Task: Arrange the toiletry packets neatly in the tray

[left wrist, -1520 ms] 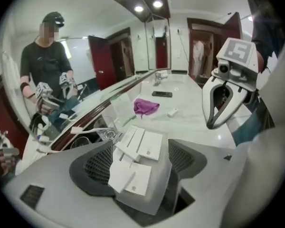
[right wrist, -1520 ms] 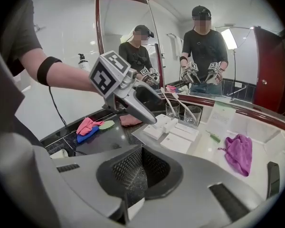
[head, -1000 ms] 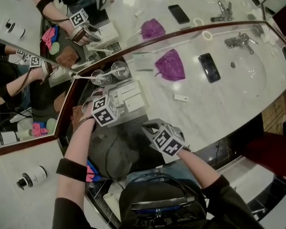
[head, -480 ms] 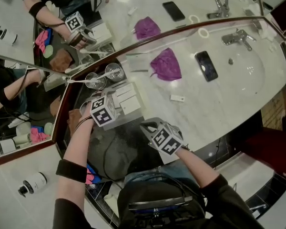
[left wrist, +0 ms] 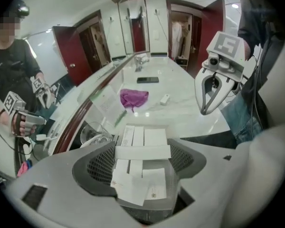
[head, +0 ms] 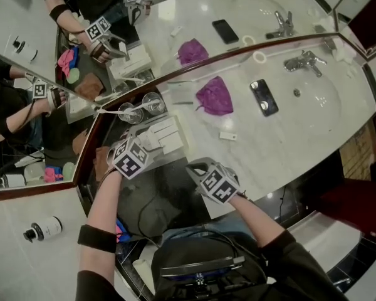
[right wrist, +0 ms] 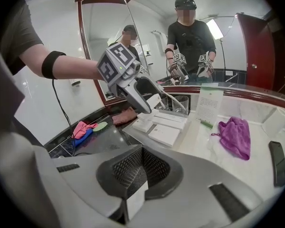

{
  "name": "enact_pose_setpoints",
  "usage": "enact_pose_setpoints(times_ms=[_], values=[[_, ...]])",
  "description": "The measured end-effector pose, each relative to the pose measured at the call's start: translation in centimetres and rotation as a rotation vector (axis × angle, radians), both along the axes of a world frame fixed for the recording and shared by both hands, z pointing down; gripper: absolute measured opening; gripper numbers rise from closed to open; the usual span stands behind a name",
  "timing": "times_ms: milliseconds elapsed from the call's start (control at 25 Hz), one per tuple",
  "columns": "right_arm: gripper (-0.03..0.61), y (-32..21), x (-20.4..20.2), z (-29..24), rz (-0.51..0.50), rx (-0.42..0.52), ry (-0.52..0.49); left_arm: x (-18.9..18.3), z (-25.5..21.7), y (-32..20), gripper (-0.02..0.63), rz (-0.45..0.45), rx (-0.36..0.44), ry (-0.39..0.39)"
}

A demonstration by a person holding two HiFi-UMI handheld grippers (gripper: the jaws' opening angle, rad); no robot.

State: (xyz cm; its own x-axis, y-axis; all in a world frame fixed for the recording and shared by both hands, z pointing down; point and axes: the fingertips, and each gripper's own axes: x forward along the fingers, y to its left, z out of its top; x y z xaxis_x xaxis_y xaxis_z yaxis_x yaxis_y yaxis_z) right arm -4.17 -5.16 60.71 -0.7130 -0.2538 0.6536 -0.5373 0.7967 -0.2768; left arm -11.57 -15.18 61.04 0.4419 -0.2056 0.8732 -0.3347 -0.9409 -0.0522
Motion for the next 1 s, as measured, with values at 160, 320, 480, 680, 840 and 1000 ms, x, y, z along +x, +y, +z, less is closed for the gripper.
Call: enact_pose_setpoints(times_ms=[160,320,480,680,840,1000], values=[[0.017,-0.1,0.7,-1.4,-0.015,0.038,0.005,0.9,-4.0,1.7,0.348,-0.113,0.052,0.108],[0.017,-0.3,1.2,-3.3,-0.025,0.074,-0.006,1.4,-7.6,4.0,0.348,-0.264,0.099,0.243],[0.017,-0.2,1.5,-4.9,-0.022,0.104,-0.021,0.6,-10.1,5.8,0.348,-0.447,0.219,0.357],[0.017,0.2,1.9,-5.5,-0.024,0.116,-0.02,0.2,-11.7,8.4,0.348,-0.597,0.336,0.411],[0.017,0.8,3.2,-5.5,-0.011,0.114,-0.011,1.3,-10.9,9.9,0.348,-0.657,0.335,0.427],[0.017,1.0,5.6,-5.3,0.015,0.115,0.0,3.6,-9.3,10.6,0.348,-0.676,0.308,0.432]])
